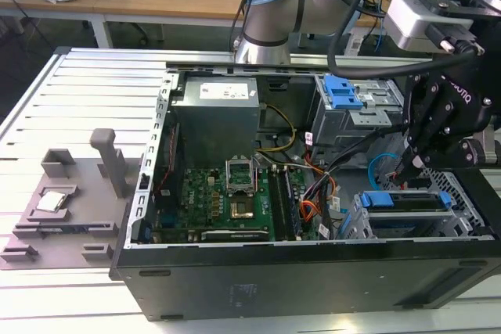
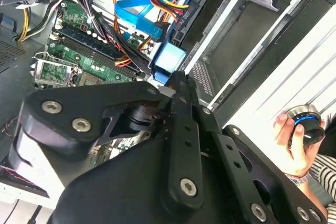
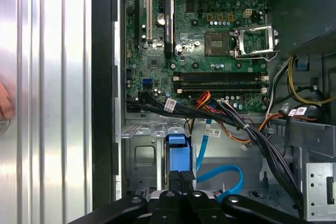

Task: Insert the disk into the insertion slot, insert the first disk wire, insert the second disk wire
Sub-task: 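Insert the disk into the insertion slot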

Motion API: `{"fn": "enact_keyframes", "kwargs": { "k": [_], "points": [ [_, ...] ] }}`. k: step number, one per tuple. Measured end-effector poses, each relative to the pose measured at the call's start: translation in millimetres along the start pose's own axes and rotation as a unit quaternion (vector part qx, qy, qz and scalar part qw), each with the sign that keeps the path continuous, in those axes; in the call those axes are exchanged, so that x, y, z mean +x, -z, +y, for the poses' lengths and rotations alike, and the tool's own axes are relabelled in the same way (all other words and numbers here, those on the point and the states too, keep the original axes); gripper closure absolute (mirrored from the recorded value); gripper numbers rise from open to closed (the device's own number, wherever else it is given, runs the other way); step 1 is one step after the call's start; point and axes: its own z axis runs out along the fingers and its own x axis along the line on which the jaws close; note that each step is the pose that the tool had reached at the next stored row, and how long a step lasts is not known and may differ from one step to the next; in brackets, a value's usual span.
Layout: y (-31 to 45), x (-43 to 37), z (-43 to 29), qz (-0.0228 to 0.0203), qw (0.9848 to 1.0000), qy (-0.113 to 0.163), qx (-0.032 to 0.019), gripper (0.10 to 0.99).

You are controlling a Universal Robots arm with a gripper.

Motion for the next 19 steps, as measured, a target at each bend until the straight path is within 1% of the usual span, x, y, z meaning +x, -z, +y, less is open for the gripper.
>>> {"fn": "enact_keyframes", "kwargs": {
  "k": [7,8,11,14,17,19],
  "points": [
    [-0.3,0.0,0.0,0.0000,1.0000,0.000,0.0000,0.980],
    [-0.5,0.0,-1.7,-0.0002,1.0000,0.000,0.0000,0.980],
    [0.2,-1.7,-13.1,0.0000,1.0000,0.000,-0.0005,0.980],
    [0.4,-2.6,-21.5,0.0000,1.0000,0.000,-0.0009,0.980],
    [0.2,-2.8,-26.9,-0.0001,1.0000,0.000,-0.0011,0.980],
    [-0.9,-2.7,-27.2,0.0000,1.0000,0.000,-0.0012,0.980]
  ]
}}
